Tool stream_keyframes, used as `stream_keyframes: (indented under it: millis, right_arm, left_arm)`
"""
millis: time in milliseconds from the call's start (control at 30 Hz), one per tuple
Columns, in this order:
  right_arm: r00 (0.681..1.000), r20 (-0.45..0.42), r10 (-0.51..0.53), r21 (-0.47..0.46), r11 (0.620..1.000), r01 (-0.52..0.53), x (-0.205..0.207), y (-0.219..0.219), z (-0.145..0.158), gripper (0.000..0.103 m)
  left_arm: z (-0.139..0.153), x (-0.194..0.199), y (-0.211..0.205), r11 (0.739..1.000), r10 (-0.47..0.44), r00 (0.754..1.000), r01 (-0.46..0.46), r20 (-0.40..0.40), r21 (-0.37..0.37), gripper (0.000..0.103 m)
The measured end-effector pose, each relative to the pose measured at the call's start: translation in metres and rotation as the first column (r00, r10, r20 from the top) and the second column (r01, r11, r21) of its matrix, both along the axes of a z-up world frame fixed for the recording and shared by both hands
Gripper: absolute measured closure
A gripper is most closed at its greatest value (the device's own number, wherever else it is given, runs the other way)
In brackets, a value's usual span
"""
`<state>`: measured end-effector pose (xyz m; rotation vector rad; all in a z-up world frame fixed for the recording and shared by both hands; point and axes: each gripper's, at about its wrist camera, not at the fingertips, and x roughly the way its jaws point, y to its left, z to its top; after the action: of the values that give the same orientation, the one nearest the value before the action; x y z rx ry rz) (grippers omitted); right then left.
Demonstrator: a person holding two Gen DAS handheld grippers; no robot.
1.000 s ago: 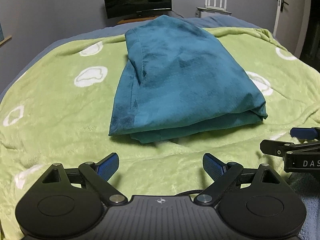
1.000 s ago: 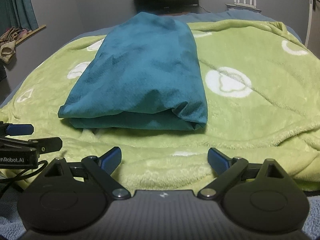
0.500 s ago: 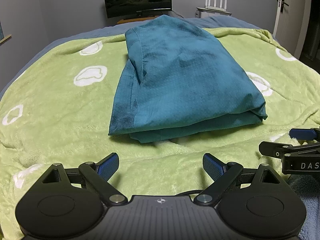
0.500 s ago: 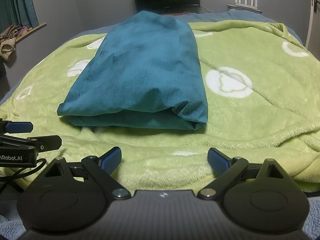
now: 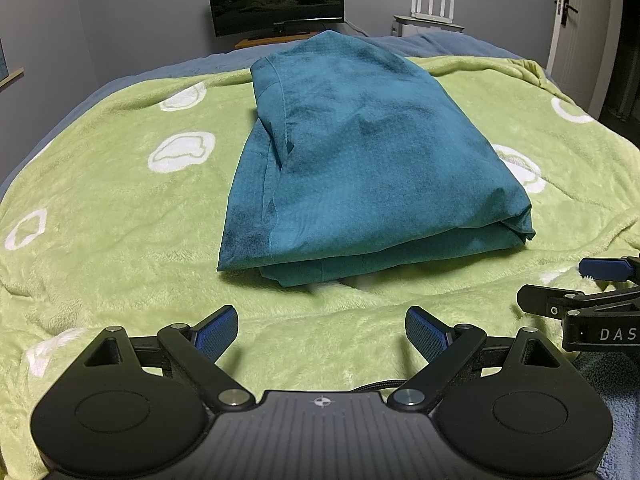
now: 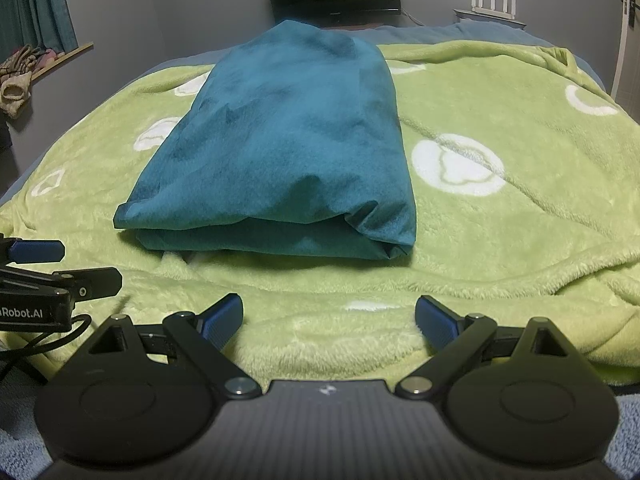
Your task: Fold large clothes
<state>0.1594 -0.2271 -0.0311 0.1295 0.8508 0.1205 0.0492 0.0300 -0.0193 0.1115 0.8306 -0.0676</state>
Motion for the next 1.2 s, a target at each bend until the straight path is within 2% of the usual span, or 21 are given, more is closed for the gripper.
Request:
stream_keyframes:
  millis: [1200]
  right_arm:
    - [1.0,-0.001,0.009,-0.012,1.0,-0.009,-0.0008,-0.001,-0.0005,0.009]
  left_arm:
    - [0.0009,-0.0005,0.0,1.0,0.002,1.0,-0.002,0.0,0.0,0.011]
